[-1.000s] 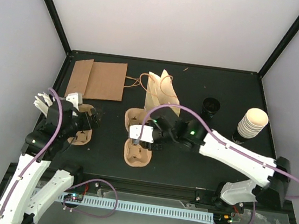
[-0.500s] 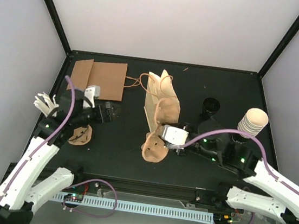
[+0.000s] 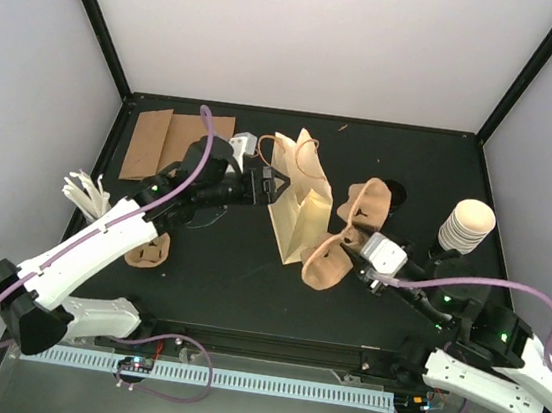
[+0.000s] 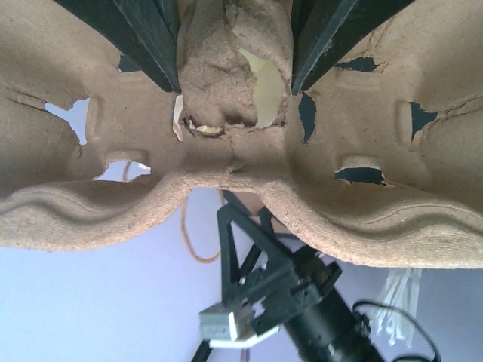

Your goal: Pack the takeout coffee

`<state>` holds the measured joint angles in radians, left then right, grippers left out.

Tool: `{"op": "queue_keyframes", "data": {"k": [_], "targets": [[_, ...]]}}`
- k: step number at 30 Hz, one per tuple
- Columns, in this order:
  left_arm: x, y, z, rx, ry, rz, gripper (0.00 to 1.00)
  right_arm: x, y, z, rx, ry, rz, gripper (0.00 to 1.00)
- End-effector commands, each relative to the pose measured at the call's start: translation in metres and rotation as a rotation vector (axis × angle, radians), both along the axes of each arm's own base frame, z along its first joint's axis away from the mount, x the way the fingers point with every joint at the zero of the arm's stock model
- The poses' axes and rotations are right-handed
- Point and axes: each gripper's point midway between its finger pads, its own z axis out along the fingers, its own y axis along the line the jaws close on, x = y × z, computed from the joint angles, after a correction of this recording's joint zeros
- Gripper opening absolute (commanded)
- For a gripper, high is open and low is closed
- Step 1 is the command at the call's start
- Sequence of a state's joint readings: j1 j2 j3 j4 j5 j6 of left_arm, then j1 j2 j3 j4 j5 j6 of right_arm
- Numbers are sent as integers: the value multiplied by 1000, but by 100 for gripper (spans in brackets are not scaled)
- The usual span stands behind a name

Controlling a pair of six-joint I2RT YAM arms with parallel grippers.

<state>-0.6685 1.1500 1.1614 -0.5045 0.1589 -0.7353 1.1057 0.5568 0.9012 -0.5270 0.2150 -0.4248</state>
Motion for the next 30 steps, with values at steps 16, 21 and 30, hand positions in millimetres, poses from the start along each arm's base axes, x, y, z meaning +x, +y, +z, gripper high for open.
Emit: {"op": "queue_keyframes", "data": {"k": [16, 21, 30], "targets": [[27, -22, -31, 166, 145, 227, 86, -7, -29, 22, 123, -34, -43, 37], [38, -18, -35, 216, 158, 286, 83, -10, -30, 19, 122, -26, -34, 37], [51, -8, -40, 364, 178, 350, 54, -10, -29, 12, 109, -12, -31, 37]]}}
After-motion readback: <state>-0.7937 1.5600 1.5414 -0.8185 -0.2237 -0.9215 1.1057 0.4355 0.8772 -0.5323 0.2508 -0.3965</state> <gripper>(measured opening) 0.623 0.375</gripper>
